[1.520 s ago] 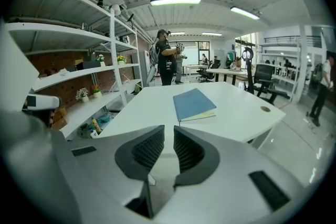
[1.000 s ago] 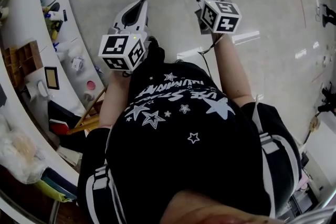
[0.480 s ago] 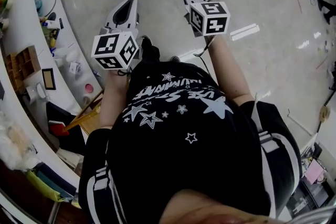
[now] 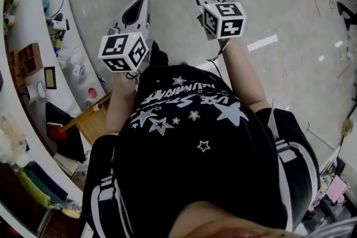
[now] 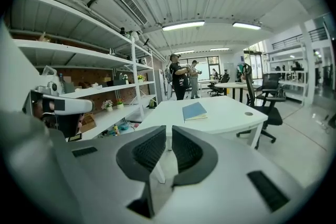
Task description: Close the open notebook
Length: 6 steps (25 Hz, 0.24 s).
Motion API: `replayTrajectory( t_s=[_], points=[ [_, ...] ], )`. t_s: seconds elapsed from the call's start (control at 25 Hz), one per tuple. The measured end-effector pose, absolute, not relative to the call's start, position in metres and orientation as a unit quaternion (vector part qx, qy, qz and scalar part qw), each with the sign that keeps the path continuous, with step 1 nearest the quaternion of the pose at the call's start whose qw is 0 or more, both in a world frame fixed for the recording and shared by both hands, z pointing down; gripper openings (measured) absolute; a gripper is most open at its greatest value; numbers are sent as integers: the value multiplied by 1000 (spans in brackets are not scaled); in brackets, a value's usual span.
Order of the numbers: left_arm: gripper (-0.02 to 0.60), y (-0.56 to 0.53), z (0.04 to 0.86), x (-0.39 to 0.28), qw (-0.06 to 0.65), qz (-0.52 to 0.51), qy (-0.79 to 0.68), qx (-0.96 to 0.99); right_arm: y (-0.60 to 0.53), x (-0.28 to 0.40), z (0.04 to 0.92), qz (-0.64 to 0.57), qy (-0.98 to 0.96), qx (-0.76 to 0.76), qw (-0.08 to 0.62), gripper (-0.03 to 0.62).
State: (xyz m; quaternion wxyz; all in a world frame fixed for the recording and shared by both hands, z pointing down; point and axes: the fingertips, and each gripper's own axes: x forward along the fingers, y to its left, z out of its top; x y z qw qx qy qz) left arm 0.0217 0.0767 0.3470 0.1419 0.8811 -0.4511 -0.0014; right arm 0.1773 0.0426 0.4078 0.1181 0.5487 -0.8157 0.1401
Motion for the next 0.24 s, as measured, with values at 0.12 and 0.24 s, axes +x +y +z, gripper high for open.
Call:
replayTrajectory(
  t_s=[0.12, 0.24],
  points=[
    [14, 85, 342, 24, 134, -5, -453, 881, 54, 182, 403, 132, -818, 548, 117, 40],
    [13, 90, 340, 22, 129, -8, -456, 880, 61, 185, 400, 123, -819, 548, 117, 40]
  ],
)
